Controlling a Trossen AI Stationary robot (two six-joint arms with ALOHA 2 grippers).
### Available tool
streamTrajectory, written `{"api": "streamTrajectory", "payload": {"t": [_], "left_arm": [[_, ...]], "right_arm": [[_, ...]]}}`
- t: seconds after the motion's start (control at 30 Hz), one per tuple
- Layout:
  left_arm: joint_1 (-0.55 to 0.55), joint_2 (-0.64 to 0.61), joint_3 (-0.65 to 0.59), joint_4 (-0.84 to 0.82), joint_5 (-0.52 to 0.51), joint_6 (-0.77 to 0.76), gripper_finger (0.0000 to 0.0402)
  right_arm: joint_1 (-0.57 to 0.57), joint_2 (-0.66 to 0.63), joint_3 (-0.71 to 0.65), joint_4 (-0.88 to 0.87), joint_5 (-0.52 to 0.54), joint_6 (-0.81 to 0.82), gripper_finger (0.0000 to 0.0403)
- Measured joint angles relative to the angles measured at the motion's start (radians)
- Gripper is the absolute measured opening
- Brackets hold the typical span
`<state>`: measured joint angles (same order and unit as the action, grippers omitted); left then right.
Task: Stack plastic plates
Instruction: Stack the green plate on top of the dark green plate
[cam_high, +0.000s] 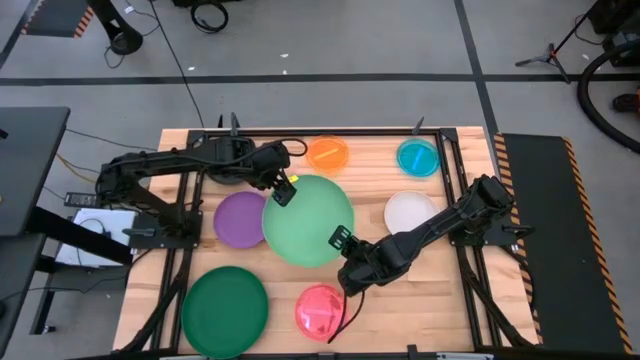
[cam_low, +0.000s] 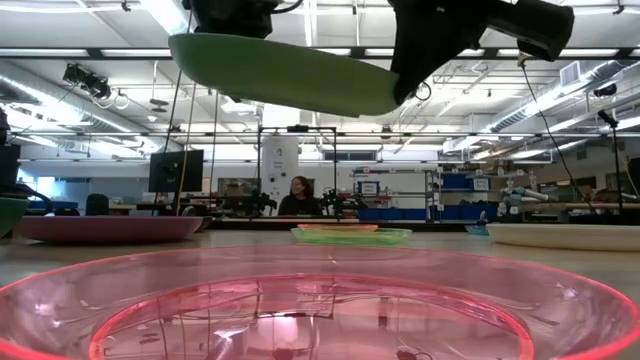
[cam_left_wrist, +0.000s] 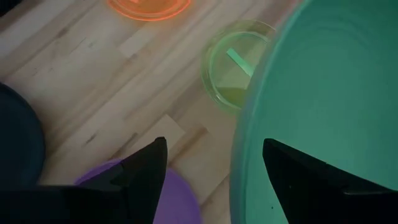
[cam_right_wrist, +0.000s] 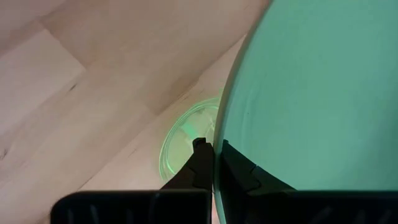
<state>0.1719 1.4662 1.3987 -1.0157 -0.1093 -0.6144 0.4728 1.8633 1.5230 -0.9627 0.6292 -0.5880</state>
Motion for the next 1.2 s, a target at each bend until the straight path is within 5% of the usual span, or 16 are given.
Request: {"api": "streamTrajectory", "payload": {"t": [0.37, 0.7, 0.97, 1.2], "left_arm": [[-0.007, 0.0, 0.0, 0.001, 0.062, -0.002, 0.0236], [-0.005, 0.0, 0.0, -0.022, 0.067, 0.036, 0.0019], [-0.005, 0.0, 0.0, -0.035, 0.06, 0.052, 0.0018], [-0.006, 0.001, 0.0, -0.134, 0.06, 0.066, 0.0018]], "right_arm": [[-0.006, 0.0, 0.0, -0.003, 0.026, -0.01, 0.0015], [-0.006, 0.001, 0.0, -0.003, 0.017, -0.007, 0.0026], [-0.004, 0.001, 0.0, 0.007, 0.008, 0.068, 0.0061], [0.031, 0.001, 0.0, 0.007, 0.061, 0.081, 0.0136]]}}
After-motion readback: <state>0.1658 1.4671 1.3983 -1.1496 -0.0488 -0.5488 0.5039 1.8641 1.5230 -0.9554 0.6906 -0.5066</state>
